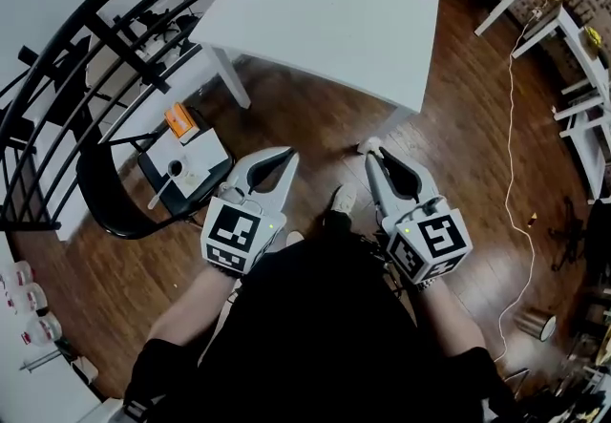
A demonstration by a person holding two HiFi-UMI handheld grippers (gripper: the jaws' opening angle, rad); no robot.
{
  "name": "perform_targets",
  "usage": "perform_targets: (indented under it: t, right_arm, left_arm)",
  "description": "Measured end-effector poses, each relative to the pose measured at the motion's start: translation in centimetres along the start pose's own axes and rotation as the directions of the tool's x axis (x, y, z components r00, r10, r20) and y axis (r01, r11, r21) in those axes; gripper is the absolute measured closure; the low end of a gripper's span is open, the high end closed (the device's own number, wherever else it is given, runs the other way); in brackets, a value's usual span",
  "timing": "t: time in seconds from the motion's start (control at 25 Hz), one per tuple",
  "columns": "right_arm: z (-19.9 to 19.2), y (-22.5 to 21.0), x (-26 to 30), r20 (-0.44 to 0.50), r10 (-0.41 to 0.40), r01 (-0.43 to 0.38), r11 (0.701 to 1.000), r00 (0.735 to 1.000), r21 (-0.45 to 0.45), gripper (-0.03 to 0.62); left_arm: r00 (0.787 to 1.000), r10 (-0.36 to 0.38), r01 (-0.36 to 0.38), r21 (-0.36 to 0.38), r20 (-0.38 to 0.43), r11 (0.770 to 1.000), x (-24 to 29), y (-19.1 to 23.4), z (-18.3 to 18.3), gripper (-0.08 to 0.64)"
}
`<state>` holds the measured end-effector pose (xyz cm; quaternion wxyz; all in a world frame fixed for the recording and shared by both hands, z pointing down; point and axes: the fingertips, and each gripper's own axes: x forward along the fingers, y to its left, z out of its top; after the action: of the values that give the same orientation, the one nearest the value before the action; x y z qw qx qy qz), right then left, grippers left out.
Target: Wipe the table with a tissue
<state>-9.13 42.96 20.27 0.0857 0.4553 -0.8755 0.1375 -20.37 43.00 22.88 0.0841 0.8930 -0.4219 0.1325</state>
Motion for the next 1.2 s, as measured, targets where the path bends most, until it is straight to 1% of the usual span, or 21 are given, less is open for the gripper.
perform_targets:
  t: [0.24, 0.44, 0.76, 0.88, 1.0, 1.2]
  right_arm:
    - [0.6, -5.3, 2.7, -0.001, 0.021, -0.020, 0.999, 1.000, 0.033, 0.557]
    - [2.7, -10.5, 4.8, 0.021, 0.042, -0.043, 0.997, 0.999, 0.060, 0.557]
    - [4.7, -17.6, 5.7, 0.045, 0.062, -0.066, 0.995, 0.997, 0.079, 0.557]
    - [5.0, -19.4, 6.1, 0.050, 0.064, -0.068, 0.995, 0.997, 0.079, 0.557]
    - [5.2, -20.2, 6.4, 0.050, 0.068, -0.072, 0.994, 0.996, 0.082, 0.557]
    - [3.8, -21.4, 7.6, -0.006, 0.086, -0.085, 0.994, 0.996, 0.071, 0.557]
  left_arm:
    - [0.999, 0.018, -0.017, 0.016, -0.034, 1.000, 5.5, 1.3, 1.2, 0.543]
    - [0.997, 0.032, -0.029, 0.044, -0.064, 0.999, 10.5, 1.7, 3.5, 0.543]
    - [0.995, 0.057, -0.051, 0.069, -0.084, 0.996, 17.0, 1.8, 5.8, 0.543]
    - [0.994, 0.060, -0.054, 0.074, -0.087, 0.996, 18.7, 1.6, 6.3, 0.543]
    - [0.994, 0.060, -0.053, 0.077, -0.095, 0.996, 19.9, 1.7, 6.4, 0.543]
    - [0.994, 0.068, -0.062, 0.066, -0.088, 0.996, 21.6, 2.3, 6.8, 0.543]
